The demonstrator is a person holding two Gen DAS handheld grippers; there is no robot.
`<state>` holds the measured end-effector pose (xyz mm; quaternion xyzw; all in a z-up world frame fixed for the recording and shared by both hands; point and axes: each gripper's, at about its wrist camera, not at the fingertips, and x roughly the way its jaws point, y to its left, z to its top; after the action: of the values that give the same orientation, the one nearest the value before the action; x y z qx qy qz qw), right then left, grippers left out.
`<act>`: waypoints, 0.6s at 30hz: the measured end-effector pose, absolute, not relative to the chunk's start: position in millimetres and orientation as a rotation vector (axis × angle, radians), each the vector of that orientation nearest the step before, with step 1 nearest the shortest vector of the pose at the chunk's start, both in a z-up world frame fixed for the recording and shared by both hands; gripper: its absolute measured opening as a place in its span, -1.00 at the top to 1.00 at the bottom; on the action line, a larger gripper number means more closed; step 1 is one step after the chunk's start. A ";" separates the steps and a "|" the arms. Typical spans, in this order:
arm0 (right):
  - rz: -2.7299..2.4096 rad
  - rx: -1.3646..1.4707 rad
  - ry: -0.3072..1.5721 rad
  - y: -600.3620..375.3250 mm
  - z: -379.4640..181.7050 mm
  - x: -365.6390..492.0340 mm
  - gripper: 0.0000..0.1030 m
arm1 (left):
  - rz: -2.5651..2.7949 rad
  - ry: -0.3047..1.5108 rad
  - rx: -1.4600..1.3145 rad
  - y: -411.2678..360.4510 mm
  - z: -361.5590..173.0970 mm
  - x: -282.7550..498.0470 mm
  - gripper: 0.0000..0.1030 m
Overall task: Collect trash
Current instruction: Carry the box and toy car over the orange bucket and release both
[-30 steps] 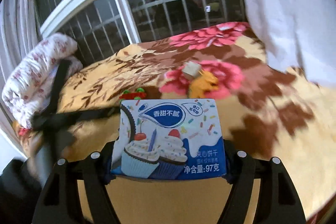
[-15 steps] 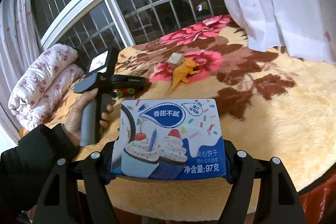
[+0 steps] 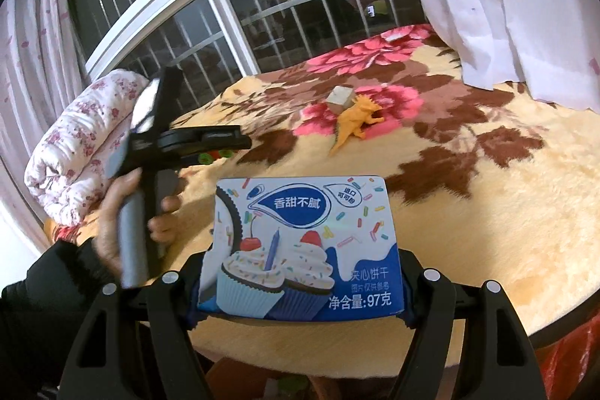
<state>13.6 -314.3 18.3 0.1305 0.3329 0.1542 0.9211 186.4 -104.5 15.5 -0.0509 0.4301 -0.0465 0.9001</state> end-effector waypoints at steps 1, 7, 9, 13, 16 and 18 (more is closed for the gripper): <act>0.322 0.264 0.687 -310.8 18.8 10.2 -0.40 | -0.117 0.881 -0.108 -101.2 19.2 171.5 -0.43; 0.338 0.206 0.709 -289.4 17.7 -16.3 -0.40 | -0.176 0.832 -0.096 -79.5 35.2 89.4 -0.43; 0.340 0.187 0.720 -283.1 15.6 -25.7 -0.40 | -0.184 0.822 -0.094 -72.0 36.8 65.4 -0.43; 0.348 0.156 0.747 -271.8 9.2 -47.3 -0.40 | -0.181 0.827 -0.091 -58.5 32.8 18.0 -0.43; 0.362 0.128 0.766 -261.4 3.3 -65.0 -0.40 | -0.178 0.834 -0.071 -53.3 25.4 -15.0 -0.43; 0.371 0.112 0.783 -256.0 -2.1 -76.6 -0.40 | -0.183 0.841 -0.051 -51.5 18.7 -35.8 -0.43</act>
<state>-76.6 -256.0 -2.1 0.0542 0.3792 0.1798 0.9061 -35.8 -51.5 18.7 -0.0247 0.4075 -0.0887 0.9086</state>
